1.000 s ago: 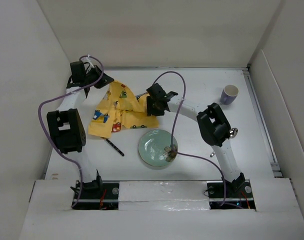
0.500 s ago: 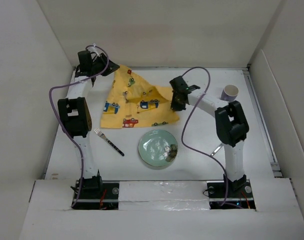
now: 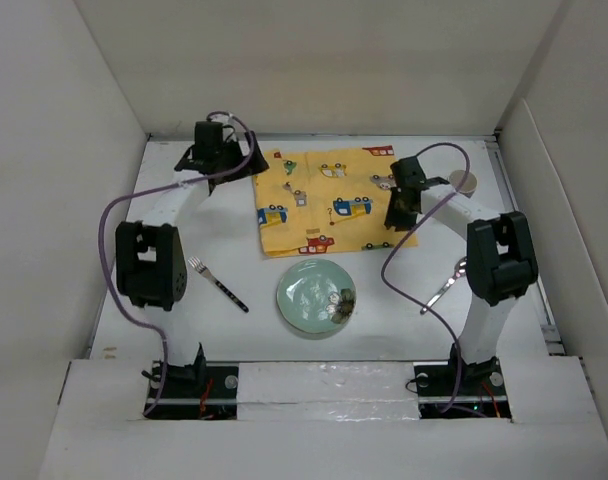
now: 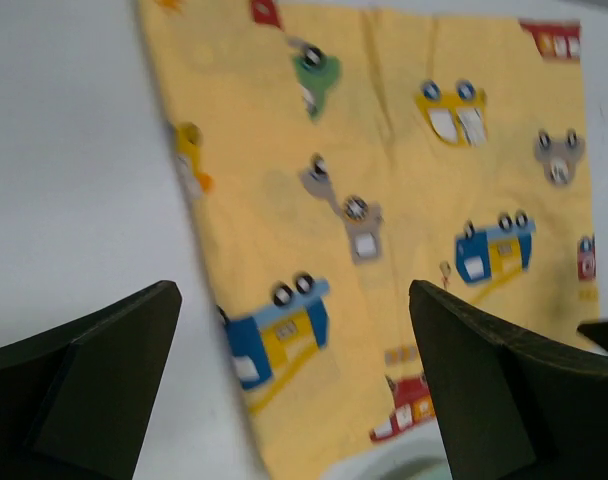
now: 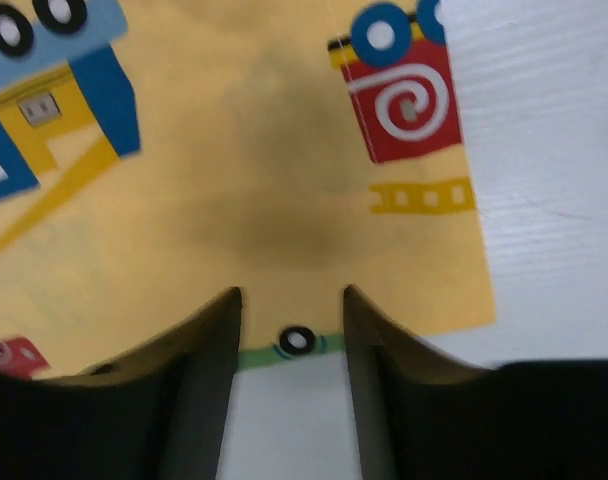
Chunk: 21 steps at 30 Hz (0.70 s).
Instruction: Set the dinner table for one person
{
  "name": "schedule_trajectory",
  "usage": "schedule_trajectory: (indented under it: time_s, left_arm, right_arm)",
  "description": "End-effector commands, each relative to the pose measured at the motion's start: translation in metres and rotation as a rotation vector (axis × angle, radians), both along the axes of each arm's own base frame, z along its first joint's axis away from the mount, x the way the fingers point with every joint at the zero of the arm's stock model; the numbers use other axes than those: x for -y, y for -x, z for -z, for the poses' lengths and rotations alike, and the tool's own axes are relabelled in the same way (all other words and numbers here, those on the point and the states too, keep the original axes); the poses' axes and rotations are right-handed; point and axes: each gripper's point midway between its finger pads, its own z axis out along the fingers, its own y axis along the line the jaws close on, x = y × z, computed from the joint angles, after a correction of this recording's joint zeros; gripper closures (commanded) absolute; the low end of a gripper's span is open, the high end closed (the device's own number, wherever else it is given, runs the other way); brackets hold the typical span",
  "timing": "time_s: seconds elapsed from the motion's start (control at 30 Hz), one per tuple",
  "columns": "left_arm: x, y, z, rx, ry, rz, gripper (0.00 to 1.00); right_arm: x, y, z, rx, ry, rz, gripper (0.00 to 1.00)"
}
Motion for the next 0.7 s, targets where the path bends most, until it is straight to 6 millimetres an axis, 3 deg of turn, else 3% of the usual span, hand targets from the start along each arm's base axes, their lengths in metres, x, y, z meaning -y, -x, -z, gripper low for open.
schedule_trajectory:
  time_s: [0.0,0.03,0.07,0.1,0.17,0.2,0.23,0.27,0.3,0.37,0.4,0.5,0.67]
  left_arm:
    - [0.053,0.057,-0.035,0.135,-0.195,0.121,0.01]
    - [0.068,0.081,-0.01,0.084,-0.211,0.164,0.01]
    - [0.073,0.092,-0.007,0.079,-0.214,0.176,0.11]
    - [0.076,0.104,0.008,0.051,-0.23,0.196,0.36]
    - [0.093,0.117,0.021,0.035,-0.291,0.226,1.0]
    - [0.094,0.125,0.033,-0.005,-0.352,0.237,1.0]
    - [0.103,0.125,0.03,0.005,-0.39,0.26,1.0]
    - [0.125,0.136,0.049,-0.009,-0.488,0.303,0.88]
    - [0.124,0.138,0.05,-0.018,-0.494,0.306,0.88]
    - [0.131,0.137,0.059,-0.026,-0.554,0.293,0.7]
    - [0.133,0.139,0.064,-0.044,-0.562,0.296,0.69]
    - [0.137,0.138,0.073,-0.065,-0.541,0.279,0.61]
    - [0.146,0.146,0.095,-0.107,-0.574,0.332,0.63]
  right_arm:
    - [0.007,-0.012,-0.048,0.168,-0.049,0.033,0.81]
    - [0.013,-0.003,-0.053,0.182,-0.053,0.047,0.97]
    - [0.014,0.001,-0.054,0.189,-0.058,0.047,1.0]
    - [0.017,0.002,-0.058,0.205,-0.07,0.056,1.0]
    - [0.019,0.015,-0.057,0.206,-0.102,0.056,1.0]
    - [0.016,0.016,-0.057,0.213,-0.123,0.053,0.99]
    - [0.016,0.02,-0.053,0.201,-0.142,0.053,0.91]
    - [0.019,0.027,-0.046,0.185,-0.153,0.059,0.75]
    - [0.019,0.026,-0.047,0.192,-0.154,0.057,0.68]
    - [0.024,0.031,-0.043,0.183,-0.155,0.066,0.6]
    - [0.03,0.032,-0.043,0.185,-0.156,0.078,0.57]
    - [0.033,0.037,-0.044,0.188,-0.185,0.071,0.57]
    - [0.036,0.046,-0.04,0.188,-0.192,0.066,0.57]
